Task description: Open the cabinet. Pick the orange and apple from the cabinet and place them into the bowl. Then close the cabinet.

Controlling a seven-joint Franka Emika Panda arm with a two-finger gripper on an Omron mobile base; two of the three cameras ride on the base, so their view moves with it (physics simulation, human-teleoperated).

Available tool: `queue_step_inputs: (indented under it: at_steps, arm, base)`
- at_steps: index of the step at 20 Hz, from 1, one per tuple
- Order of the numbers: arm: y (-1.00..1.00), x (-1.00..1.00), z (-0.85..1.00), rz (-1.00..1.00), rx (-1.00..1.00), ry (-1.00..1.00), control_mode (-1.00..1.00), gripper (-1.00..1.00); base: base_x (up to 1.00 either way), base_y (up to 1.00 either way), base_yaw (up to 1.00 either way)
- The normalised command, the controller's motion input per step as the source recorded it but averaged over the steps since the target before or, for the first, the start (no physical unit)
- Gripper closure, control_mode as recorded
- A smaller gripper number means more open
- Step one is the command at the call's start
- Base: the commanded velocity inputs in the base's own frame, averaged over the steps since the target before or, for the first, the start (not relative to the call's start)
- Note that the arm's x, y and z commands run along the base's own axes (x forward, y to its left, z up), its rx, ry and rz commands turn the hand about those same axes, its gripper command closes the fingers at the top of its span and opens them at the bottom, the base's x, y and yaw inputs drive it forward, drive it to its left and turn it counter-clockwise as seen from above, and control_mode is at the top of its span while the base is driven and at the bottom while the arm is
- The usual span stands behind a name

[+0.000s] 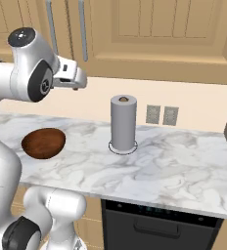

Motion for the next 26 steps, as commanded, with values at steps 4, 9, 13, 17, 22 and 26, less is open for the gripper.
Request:
queue_step_inputs:
  at_steps: [4,9,13,17,22,26]
  arm:
    - [-0.11,0.0,0.59,-0.01,0.0,-0.16,-1.0,-1.0]
    - [-0.07,0.02,0.42,-0.01,0.0,-0.2,-1.0,-1.0]
    - [-0.03,0.03,0.37,-0.01,0.0,-0.25,-1.0,-1.0]
    - [0.0,0.21,0.26,-0.01,0.0,-0.17,-1.0,-1.0]
    - [0.0,0.45,0.04,-0.01,0.0,-0.05,-1.0,-1.0]
    - [0.0,0.56,0.0,0.0,0.01,0.0,-1.0,-1.0]
  base:
    - [0.0,0.0,0.0]
    - [0.0,0.0,0.0]
    - [0.0,0.0,0.0]
    - [0.0,0.0,0.0]
    - [0.0,0.0,0.0]
    - [0.0,0.0,0.0]
